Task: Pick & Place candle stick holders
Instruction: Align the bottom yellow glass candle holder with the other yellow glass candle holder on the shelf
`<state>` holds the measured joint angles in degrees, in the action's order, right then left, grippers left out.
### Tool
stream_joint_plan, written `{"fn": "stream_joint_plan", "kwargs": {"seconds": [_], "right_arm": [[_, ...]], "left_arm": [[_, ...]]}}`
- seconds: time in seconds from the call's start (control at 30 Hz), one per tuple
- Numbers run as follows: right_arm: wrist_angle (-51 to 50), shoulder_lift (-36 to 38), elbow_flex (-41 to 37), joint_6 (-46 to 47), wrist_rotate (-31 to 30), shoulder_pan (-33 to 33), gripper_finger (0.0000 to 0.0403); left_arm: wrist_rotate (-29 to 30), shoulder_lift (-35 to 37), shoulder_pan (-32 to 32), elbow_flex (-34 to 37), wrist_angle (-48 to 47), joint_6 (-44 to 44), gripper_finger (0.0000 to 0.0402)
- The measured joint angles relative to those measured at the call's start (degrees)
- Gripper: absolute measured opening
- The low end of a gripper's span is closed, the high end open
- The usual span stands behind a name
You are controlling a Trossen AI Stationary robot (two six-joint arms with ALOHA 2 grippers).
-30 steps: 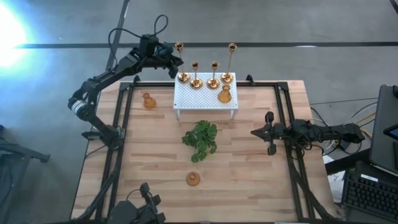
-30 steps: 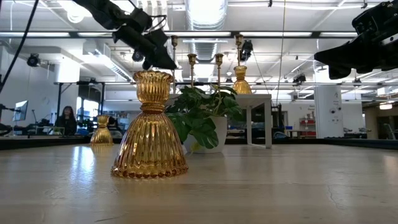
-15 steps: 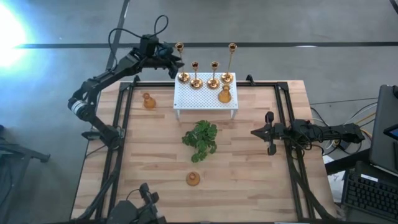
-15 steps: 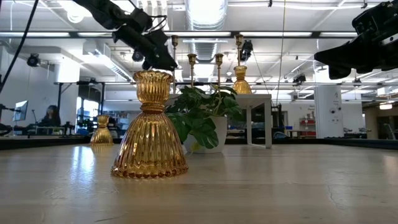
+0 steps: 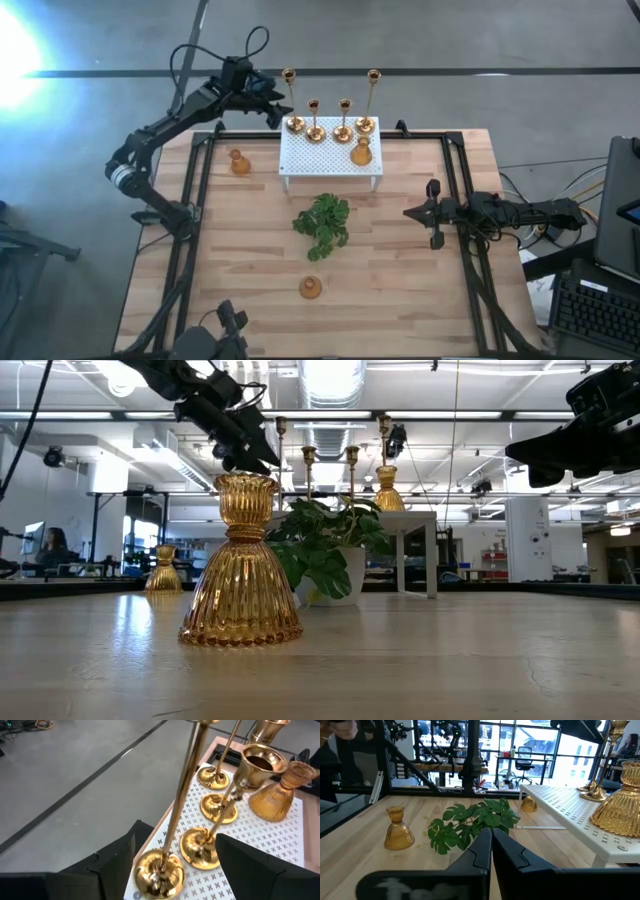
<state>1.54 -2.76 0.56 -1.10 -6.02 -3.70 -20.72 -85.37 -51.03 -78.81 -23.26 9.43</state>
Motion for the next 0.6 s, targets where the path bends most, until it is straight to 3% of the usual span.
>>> {"fn": "stream_joint_plan", "kwargs": {"seconds": [0.33,0.6], "right_arm": [[0.0,0.0,0.0,0.0,0.0,0.0,0.0009],[0.0,0.0,0.0,0.0,0.0,0.0,0.0009]], "left_arm": [[6.8,4.2,-0.1,0.0,-7.1,1.4,0.0282],[7.9,7.5,-0.1,0.0,-15.5,1.4,0.0282]]}}
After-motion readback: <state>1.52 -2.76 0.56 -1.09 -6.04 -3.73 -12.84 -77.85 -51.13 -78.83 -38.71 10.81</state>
